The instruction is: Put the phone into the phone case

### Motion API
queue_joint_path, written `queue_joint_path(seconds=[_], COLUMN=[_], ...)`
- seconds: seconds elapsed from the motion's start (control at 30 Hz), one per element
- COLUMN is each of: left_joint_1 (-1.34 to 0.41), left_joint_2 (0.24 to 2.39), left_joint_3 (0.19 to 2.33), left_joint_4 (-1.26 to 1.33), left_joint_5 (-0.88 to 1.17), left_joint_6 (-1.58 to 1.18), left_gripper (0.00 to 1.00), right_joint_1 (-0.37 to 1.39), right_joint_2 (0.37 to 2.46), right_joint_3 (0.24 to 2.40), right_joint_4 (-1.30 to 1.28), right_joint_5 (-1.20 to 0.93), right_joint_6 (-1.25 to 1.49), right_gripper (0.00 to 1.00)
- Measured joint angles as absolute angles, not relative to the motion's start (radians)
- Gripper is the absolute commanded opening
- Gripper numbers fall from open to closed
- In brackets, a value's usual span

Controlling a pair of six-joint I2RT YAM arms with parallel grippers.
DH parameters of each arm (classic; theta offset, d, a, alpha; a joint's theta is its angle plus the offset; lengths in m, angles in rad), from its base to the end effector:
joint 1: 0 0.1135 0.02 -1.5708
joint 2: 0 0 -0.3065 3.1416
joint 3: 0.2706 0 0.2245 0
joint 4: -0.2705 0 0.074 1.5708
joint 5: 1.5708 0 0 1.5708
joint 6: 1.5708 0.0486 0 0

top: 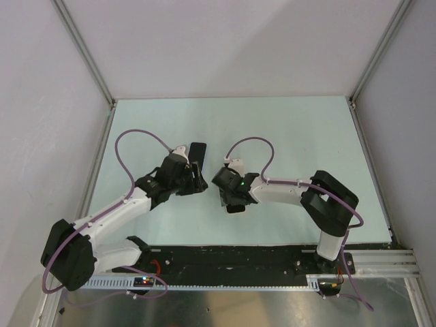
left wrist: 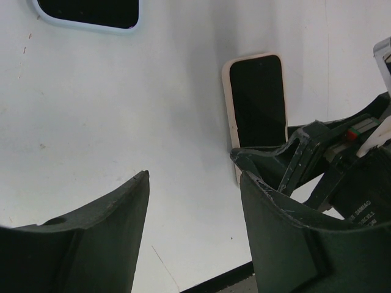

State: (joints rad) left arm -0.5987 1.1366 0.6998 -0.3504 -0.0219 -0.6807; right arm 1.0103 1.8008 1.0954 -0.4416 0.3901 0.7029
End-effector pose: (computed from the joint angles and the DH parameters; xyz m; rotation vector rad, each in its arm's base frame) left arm 0.1650 -0.1113 0.2676 -0.1109 2.4356 -0.5800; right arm 0.1977 0.2802 0.2089 -0.2859 2.5601 0.0854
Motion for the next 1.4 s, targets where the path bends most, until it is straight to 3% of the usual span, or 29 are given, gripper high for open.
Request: queue_joint_path(seconds=[0.5, 1.4], left_joint_1=[-0.599, -0.581], left_joint_2=[1.139, 1.142], left_joint_3=[0.711, 0.715], left_joint_4=[-0.35, -0.355], left_joint_5=[-0.022, -0.022], left_joint_6=[-0.675, -0.673], left_gripper=[0.65, 0.65], right_joint_1=[0.891, 0.736], right_joint_2=[1.904, 2.187], right_joint_3=[1.264, 1.66], right_joint_4=[-0.577, -0.55], right_joint_5=[0.236, 0.379], right_joint_6=[0.702, 0.624], right_gripper=[0.3, 0.33])
